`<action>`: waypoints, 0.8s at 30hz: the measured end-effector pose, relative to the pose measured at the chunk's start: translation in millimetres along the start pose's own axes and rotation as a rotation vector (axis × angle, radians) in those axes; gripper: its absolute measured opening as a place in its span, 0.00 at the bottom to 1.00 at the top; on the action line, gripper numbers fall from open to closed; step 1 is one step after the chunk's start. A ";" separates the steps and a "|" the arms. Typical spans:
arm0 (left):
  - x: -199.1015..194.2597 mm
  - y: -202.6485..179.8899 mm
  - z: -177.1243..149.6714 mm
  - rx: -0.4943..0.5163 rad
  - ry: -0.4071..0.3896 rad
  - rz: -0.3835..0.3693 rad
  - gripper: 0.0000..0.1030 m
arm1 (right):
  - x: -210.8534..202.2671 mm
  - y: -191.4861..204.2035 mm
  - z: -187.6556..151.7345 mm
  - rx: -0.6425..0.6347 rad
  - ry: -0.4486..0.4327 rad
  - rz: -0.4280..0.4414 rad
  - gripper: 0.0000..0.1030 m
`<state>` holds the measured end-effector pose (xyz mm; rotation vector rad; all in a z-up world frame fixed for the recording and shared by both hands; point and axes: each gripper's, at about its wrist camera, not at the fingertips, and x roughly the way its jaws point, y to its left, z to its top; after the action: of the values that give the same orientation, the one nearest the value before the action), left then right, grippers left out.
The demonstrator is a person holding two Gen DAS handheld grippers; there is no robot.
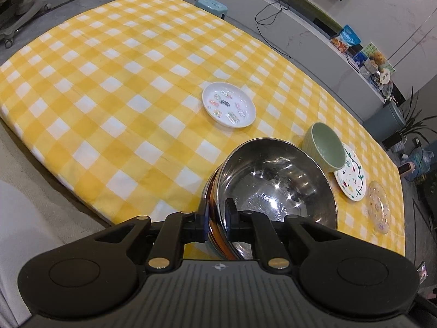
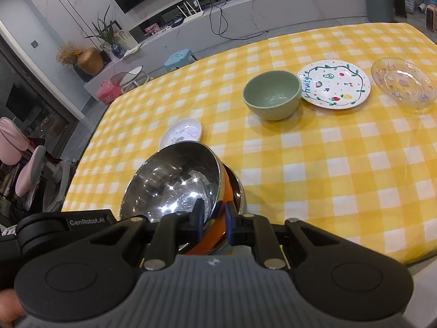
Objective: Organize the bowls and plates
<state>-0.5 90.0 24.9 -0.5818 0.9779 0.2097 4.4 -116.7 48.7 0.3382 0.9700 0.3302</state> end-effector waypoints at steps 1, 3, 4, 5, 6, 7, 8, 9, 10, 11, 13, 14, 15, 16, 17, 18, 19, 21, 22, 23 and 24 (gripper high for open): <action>0.9 0.6 0.1 -0.001 0.003 -0.003 0.13 | 1.2 -0.7 0.2 0.003 0.002 -0.002 0.13; 2.2 1.2 0.9 -0.003 0.007 -0.003 0.13 | 3.4 -3.0 0.8 0.014 0.008 0.004 0.13; 2.8 0.7 1.3 0.001 0.006 -0.002 0.13 | 3.8 -3.7 1.3 0.020 0.010 0.005 0.13; 3.2 0.3 1.4 0.006 0.007 0.001 0.13 | 4.6 -4.0 1.4 0.022 0.012 0.005 0.13; 3.3 -0.1 1.1 0.012 0.005 0.002 0.13 | 5.3 -3.9 1.1 0.022 0.013 0.002 0.13; 3.6 -1.1 1.5 0.018 0.002 0.005 0.13 | 6.3 -4.0 0.8 0.021 0.016 0.000 0.13; 3.8 -2.1 1.5 0.023 -0.001 0.008 0.13 | 7.0 -4.0 0.1 0.022 0.018 -0.001 0.13; 3.8 -2.4 1.4 0.029 -0.003 0.011 0.13 | 8.3 -4.0 -0.2 0.023 0.021 -0.002 0.13; 4.0 -2.9 1.5 0.035 -0.004 0.013 0.13 | 9.1 -3.5 -0.4 0.025 0.025 -0.004 0.13; 4.1 -3.9 1.6 0.044 -0.005 0.016 0.13 | 9.8 -3.6 -0.5 0.027 0.027 -0.005 0.13; 4.0 -6.4 1.3 0.068 -0.007 0.027 0.13 | 10.7 -4.3 -0.6 0.029 0.027 -0.005 0.13; 4.1 -8.2 1.0 0.082 -0.009 0.033 0.13 | 11.0 -4.5 -0.6 0.029 0.028 -0.005 0.13; 4.3 -9.9 0.3 0.096 -0.012 0.040 0.13 | 11.4 -4.6 -0.9 0.028 0.028 -0.006 0.13; 4.1 -11.6 -0.7 0.111 -0.016 0.048 0.13 | 12.1 -4.6 -1.1 0.025 0.030 -0.008 0.13; 4.2 -13.5 -1.7 0.127 -0.020 0.056 0.13 | 12.8 -4.4 -1.7 0.022 0.032 -0.011 0.13; 4.3 -15.9 -2.8 0.148 -0.024 0.065 0.13 | 13.5 -4.2 -2.0 0.020 0.034 -0.014 0.13; 4.3 -18.1 -3.9 0.168 -0.027 0.074 0.13 | 14.0 -3.8 -2.6 0.017 0.035 -0.018 0.13; 4.5 -21.8 -5.9 0.203 -0.033 0.090 0.13 | 15.1 -3.7 -3.1 0.016 0.037 -0.023 0.12; 4.8 -23.8 -6.3 0.226 -0.035 0.099 0.14 | 15.5 -4.0 -3.2 0.018 0.038 -0.024 0.12; 5.0 -25.6 -7.5 0.247 -0.037 0.106 0.14 | 16.2 -4.6 -3.3 0.020 0.039 -0.025 0.11; 5.3 -27.5 -8.7 0.269 -0.037 0.113 0.14 | 16.6 -4.8 -3.5 0.020 0.040 -0.027 0.11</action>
<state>7.7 61.9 27.0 -0.2759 0.9846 0.1850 10.8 -113.6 32.6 0.3380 1.0174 0.3038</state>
